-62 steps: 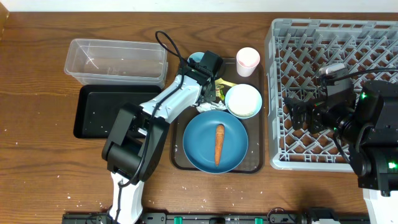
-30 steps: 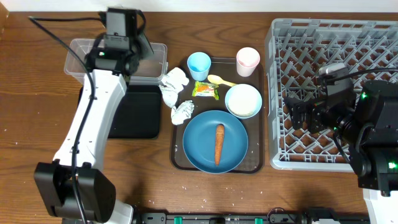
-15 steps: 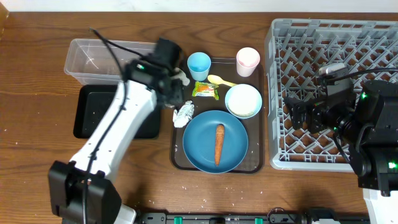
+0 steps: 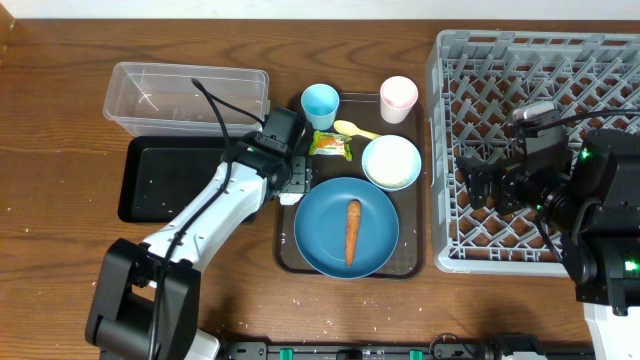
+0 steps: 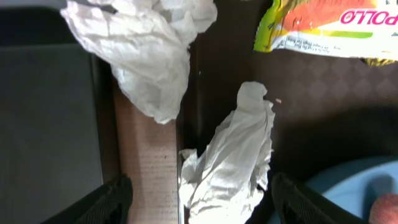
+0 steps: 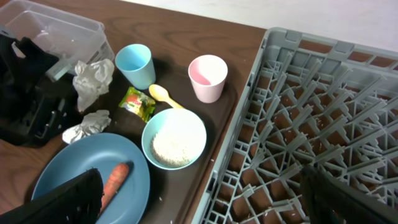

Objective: Sort waste into correct bins and load items into the dishwasher rack

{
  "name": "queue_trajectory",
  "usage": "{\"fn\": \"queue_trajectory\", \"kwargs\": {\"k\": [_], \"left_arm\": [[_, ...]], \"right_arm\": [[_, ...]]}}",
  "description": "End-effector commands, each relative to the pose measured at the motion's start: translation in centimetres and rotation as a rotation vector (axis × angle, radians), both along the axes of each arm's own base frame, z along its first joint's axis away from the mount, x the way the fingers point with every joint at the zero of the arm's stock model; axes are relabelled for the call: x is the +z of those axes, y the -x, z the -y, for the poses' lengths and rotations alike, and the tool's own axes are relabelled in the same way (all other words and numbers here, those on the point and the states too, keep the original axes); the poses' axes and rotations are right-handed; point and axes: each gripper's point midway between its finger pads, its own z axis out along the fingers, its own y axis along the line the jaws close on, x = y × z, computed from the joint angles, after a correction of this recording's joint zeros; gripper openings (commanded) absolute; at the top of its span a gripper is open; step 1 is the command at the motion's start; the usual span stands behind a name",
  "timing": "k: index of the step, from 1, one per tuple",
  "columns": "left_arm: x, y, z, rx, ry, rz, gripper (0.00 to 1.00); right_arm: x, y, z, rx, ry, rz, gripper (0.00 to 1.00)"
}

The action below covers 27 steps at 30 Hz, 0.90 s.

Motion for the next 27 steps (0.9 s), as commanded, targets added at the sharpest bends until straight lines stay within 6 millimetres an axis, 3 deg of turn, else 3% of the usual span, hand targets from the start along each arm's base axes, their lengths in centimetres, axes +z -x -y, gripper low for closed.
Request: {"fn": "queue_trajectory", "kwargs": {"k": [1, 5, 8, 17, 22, 27], "left_arm": [[-0.7, 0.0, -0.1, -0.031, -0.017, 0.001, 0.74], [-2.6, -0.1, 0.2, -0.041, -0.020, -0.031, 0.74], [-4.1, 0.0, 0.3, -0.047, -0.024, -0.063, 0.69], [-4.4, -0.1, 0.4, -0.046, -0.025, -0.065, 0.38], [-3.0, -1.2, 0.8, -0.036, -0.007, -0.033, 0.20], [1.4, -2.6, 1.4, -0.022, 0.035, 0.054, 0.10]], "right_arm": [[0.6, 0.0, -0.2, 0.003, -0.011, 0.008, 0.99], [0.6, 0.0, -0.2, 0.003, -0.011, 0.008, 0.99], [0.6, 0.0, -0.2, 0.003, -0.011, 0.008, 0.99], [0.6, 0.0, -0.2, 0.003, -0.011, 0.008, 0.99], [0.6, 0.0, -0.2, 0.003, -0.011, 0.008, 0.99], [0.6, 0.0, -0.2, 0.003, -0.011, 0.008, 0.99]]}}
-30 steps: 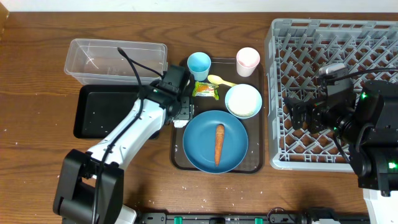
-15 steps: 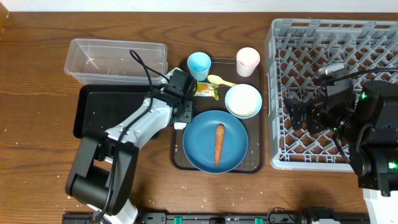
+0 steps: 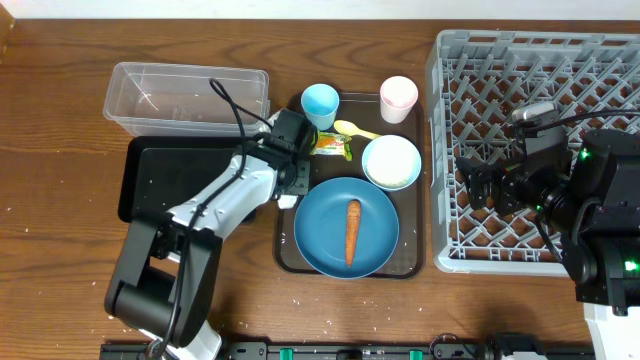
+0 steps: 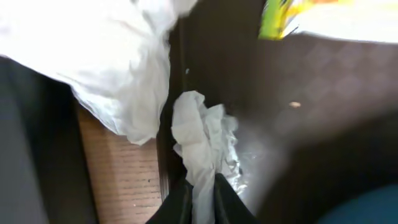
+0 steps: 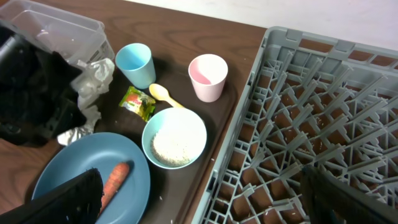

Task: Sort waste into correct bins and load items into the dishwasher rack
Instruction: 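Carry the tissue left and drop it into the clear plastic bin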

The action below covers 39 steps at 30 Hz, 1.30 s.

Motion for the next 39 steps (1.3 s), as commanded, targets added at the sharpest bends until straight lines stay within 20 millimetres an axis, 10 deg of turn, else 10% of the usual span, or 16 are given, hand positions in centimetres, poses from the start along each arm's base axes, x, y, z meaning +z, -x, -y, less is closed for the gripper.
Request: {"fn": "queue_trajectory", "kwargs": {"k": [1, 7, 13, 23, 25, 29, 39], "left_arm": [[5.5, -2.2, 0.9, 0.017, 0.059, 0.132, 0.09], [12.5, -3.6, 0.0, 0.051, 0.114, 0.317, 0.06], [18.4, -7.8, -5.7, 0.224, 0.101, 0.583, 0.07], [18.4, -16.0, -12.1, 0.282, -0.009, 0.575, 0.08], [17.5, -17.0, -12.6, 0.269, -0.041, 0.502, 0.15], [14.9, -17.6, -12.7, 0.252, -0.081, 0.349, 0.75], [18.4, -12.3, -9.7, 0.211, -0.006, 0.240, 0.88]], "right_arm": [[0.6, 0.0, -0.2, 0.003, -0.011, 0.011, 0.99], [0.6, 0.0, -0.2, 0.003, -0.011, 0.010, 0.99], [0.7, -0.1, -0.2, 0.003, -0.011, 0.015, 0.99], [0.8, -0.1, -0.2, 0.003, -0.011, 0.018, 0.99], [0.8, -0.1, -0.2, 0.003, -0.011, 0.018, 0.99], [0.8, -0.1, -0.2, 0.003, -0.011, 0.017, 0.99], [0.8, -0.1, -0.2, 0.003, -0.011, 0.018, 0.99]]}}
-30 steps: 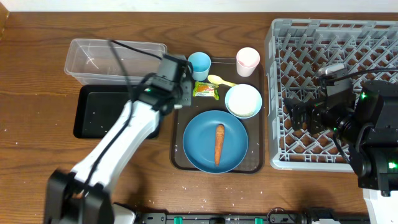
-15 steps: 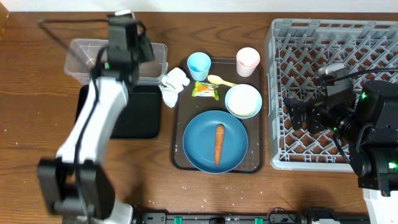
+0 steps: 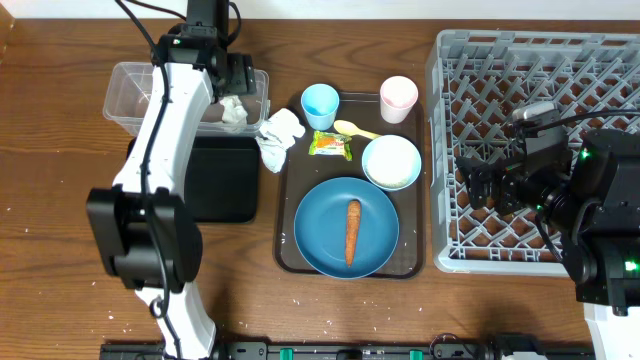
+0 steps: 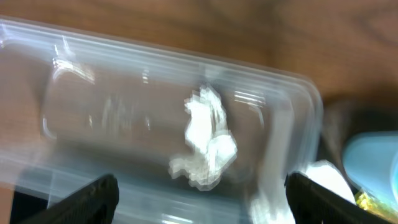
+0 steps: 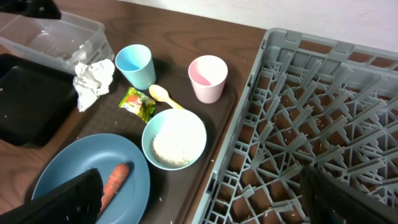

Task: Sort waste into correct bins and load items into the dishwasher rack
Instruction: 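Carry the tissue left and drop it into the clear plastic bin, then grasp the second white tissue with the left gripper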

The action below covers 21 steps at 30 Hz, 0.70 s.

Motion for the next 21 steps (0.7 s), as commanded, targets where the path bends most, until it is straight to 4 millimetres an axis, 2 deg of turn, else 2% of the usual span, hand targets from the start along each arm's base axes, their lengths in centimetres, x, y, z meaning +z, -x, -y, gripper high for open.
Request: {"fn": "queue_trajectory", "kwargs": {"k": [1, 3, 5, 9, 15, 21], "left_arm": [[5.4, 2.3, 2.6, -0.059, 0.085, 0.057, 0.88], [5.5, 4.2, 3.9, -0.101, 0.096, 0.007, 0.88], [4.8, 6.0, 5.1, -0.163, 0.083, -0.066, 0.86], [1.2, 8.5, 7.2, -0.250, 0.049, -0.197, 0.83], [-5.6, 9.3, 8.3, -0.293, 0.030, -0.244, 0.82], [-9.2, 8.5, 8.5, -0.332, 0.020, -0.186, 0.82]], "right_arm": [[0.7, -0.1, -0.2, 0.003, -0.010, 0.013, 0.99], [0.7, -0.1, -0.2, 0.003, -0.010, 0.013, 0.99], [0.7, -0.1, -0.2, 0.003, -0.010, 0.014, 0.99], [0.6, -0.1, -0.2, 0.003, -0.010, 0.012, 0.99], [0.3, 0.0, -0.2, 0.003, -0.010, -0.005, 0.99], [0.2, 0.0, -0.1, 0.002, -0.010, -0.007, 0.99]]}}
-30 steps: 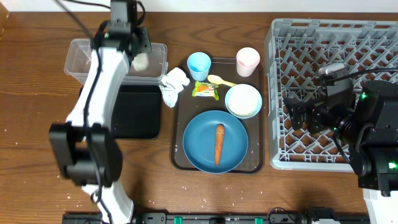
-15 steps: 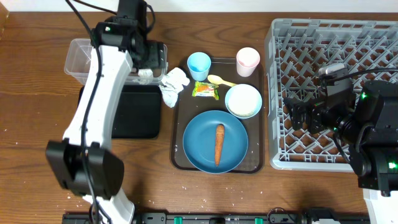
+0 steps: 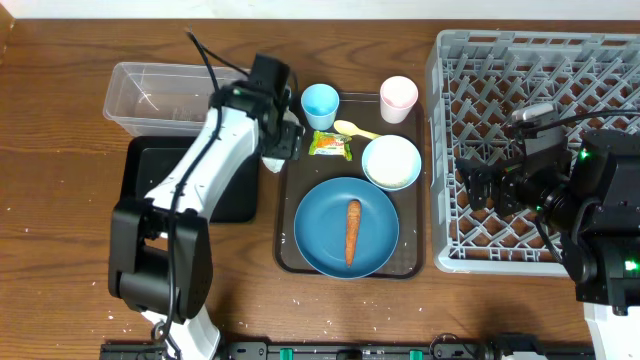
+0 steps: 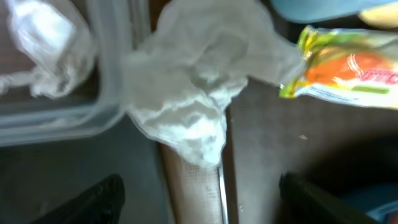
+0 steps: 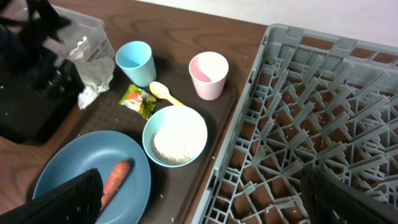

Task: Sort waste into correct bins and load items into the dishwasher rack
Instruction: 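Grasp the second white tissue with the left gripper, then move the tissue into the clear plastic bin and release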

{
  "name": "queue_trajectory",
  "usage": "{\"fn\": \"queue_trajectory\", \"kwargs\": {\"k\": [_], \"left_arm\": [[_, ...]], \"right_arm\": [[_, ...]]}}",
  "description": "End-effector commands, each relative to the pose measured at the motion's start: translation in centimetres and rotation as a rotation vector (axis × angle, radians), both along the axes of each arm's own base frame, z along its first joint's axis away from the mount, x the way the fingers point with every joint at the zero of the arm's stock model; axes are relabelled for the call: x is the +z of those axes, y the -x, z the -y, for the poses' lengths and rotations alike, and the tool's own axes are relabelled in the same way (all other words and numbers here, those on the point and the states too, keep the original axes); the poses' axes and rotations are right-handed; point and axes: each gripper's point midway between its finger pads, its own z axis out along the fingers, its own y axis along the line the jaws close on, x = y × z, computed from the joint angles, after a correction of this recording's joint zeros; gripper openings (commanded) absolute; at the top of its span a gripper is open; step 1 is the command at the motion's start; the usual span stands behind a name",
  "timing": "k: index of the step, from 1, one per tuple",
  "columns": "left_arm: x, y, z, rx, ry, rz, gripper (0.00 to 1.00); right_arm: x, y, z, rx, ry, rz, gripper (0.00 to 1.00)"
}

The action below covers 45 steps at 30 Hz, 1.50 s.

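Note:
A crumpled white tissue (image 4: 198, 93) lies over the left rim of the brown tray (image 3: 286, 255), beside the clear bin (image 3: 160, 95). My left gripper (image 4: 199, 202) hovers open just above it, fingers either side and apart from it. Another tissue (image 4: 40, 34) lies inside the clear bin. On the tray are a snack packet (image 3: 330, 145), a blue cup (image 3: 320, 100), a pink cup (image 3: 398, 97), a yellow spoon (image 3: 352, 127), a bowl of rice (image 3: 391, 162) and a blue plate (image 3: 325, 245) with a carrot (image 3: 352, 232). My right gripper (image 5: 205, 199) is open over the dishwasher rack (image 3: 540, 60), holding nothing.
A black tray (image 3: 170, 190) sits left of the brown tray, below the clear bin. The grey rack fills the right side of the table. Bare wood lies along the front and far left.
My left gripper was open over the clear bin with a tissue lying inside. Now it is lower and to the right, open over the larger tissue at the tray's left rim. The right arm is unchanged.
My left gripper first stood open around a small tissue at the tray's left edge, then was shut on it. Later it was open above the clear bin with that tissue inside. Now it is back over the remaining tissue. The right arm stayed still throughout.

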Motion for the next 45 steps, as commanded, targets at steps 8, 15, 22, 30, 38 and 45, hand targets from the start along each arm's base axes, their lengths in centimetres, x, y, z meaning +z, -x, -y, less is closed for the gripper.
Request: {"fn": "queue_trajectory", "kwargs": {"k": [8, 15, 22, 30, 38, 45], "left_arm": [[-2.3, -1.5, 0.2, -0.020, 0.010, 0.078, 0.82], [-3.6, -1.7, 0.3, 0.012, 0.016, 0.062, 0.81], [-6.4, -1.2, 0.2, 0.032, 0.003, -0.001, 0.73], [-6.4, -1.3, 0.2, 0.039, 0.006, 0.000, 0.39], [-5.6, -1.7, 0.3, 0.043, 0.014, 0.020, 0.21], [-2.3, -2.5, 0.6, 0.070, 0.047, 0.094, 0.07]], "right_arm": [[0.5, -0.1, -0.2, 0.003, -0.011, 0.007, 0.99], [0.5, -0.1, -0.2, 0.003, -0.010, 0.005, 0.99], [0.5, 0.0, -0.2, 0.003, -0.010, 0.003, 0.99], [0.5, 0.0, -0.2, 0.002, -0.010, 0.003, 0.99], [0.5, 0.0, -0.2, 0.003, -0.010, 0.003, 0.99], [0.3, 0.1, -0.1, 0.002, -0.010, -0.004, 0.99]]}}
